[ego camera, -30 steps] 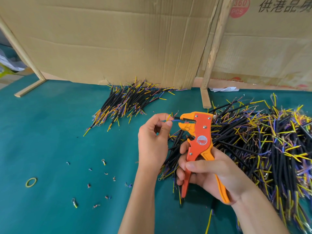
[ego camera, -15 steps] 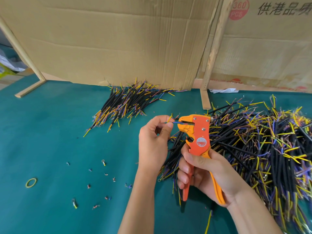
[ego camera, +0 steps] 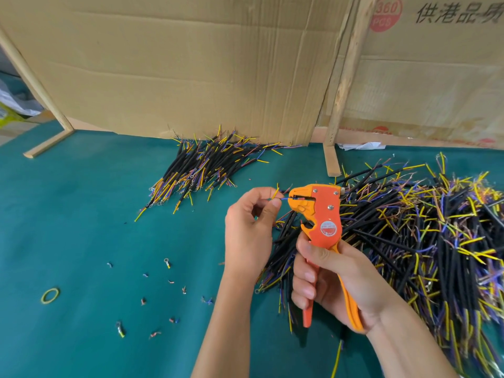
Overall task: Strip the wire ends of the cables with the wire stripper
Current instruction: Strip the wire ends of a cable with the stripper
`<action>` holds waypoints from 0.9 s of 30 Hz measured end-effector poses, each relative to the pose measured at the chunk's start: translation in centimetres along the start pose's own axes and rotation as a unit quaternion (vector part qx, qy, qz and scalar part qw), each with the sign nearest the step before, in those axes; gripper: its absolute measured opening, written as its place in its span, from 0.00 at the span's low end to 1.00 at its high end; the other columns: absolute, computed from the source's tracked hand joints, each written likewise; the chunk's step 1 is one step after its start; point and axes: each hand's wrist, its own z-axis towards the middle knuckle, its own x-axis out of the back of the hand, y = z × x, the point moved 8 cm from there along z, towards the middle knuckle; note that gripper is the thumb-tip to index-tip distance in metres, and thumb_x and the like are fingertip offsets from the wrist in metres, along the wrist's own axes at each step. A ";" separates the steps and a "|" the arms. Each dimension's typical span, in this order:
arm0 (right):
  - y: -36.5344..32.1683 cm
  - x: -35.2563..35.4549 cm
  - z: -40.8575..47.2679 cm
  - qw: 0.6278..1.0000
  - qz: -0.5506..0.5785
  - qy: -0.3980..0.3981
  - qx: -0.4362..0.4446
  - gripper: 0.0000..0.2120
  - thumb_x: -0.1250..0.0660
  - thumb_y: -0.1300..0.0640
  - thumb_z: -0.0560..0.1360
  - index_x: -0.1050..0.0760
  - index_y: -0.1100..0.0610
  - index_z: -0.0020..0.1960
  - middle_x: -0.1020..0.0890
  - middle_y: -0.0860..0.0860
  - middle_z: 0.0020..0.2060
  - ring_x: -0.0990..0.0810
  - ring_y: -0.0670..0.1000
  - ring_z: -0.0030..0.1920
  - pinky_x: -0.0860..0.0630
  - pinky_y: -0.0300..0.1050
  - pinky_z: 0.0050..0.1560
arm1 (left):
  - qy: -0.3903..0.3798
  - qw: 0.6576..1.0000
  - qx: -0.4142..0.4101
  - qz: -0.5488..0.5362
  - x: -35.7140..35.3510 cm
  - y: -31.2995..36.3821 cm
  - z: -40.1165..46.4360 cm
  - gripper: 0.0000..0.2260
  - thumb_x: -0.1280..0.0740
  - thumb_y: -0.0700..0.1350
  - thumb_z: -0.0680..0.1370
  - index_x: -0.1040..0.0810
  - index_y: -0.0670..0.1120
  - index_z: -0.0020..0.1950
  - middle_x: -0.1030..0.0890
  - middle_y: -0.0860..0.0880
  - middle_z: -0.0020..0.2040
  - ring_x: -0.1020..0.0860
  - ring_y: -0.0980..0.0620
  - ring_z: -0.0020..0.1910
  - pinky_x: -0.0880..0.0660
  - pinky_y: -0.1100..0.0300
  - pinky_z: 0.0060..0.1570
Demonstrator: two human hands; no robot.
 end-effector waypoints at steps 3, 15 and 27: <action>0.0 0.1 0.2 0.999 0.002 0.039 0.017 0.18 0.21 0.54 0.67 0.30 0.57 0.39 0.35 0.55 0.27 0.35 0.53 0.23 0.31 0.45 0.25 | -0.001 1.000 -0.001 -0.003 -0.1 0.0 0.1 0.09 0.31 0.38 0.80 0.19 0.52 0.45 0.24 0.56 0.31 0.29 0.54 0.30 0.31 0.60 0.33; -1.6 0.7 0.0 0.997 0.051 0.002 0.061 0.19 0.17 0.57 0.65 0.23 0.60 0.49 0.25 0.59 0.38 0.23 0.60 0.38 0.21 0.56 0.42 | 0.023 0.999 0.026 -0.022 0.3 -0.8 0.0 0.07 0.31 0.41 0.79 0.20 0.51 0.43 0.20 0.48 0.35 0.26 0.50 0.34 0.31 0.56 0.35; -0.5 0.5 -0.7 0.998 -0.004 -0.060 -0.032 0.19 0.20 0.60 0.68 0.23 0.62 0.55 0.23 0.63 0.40 0.22 0.63 0.39 0.21 0.61 0.45 | -0.021 0.998 0.061 -0.013 -0.6 -1.0 -0.3 0.10 0.34 0.45 0.80 0.22 0.48 0.39 0.27 0.52 0.31 0.34 0.52 0.30 0.36 0.57 0.33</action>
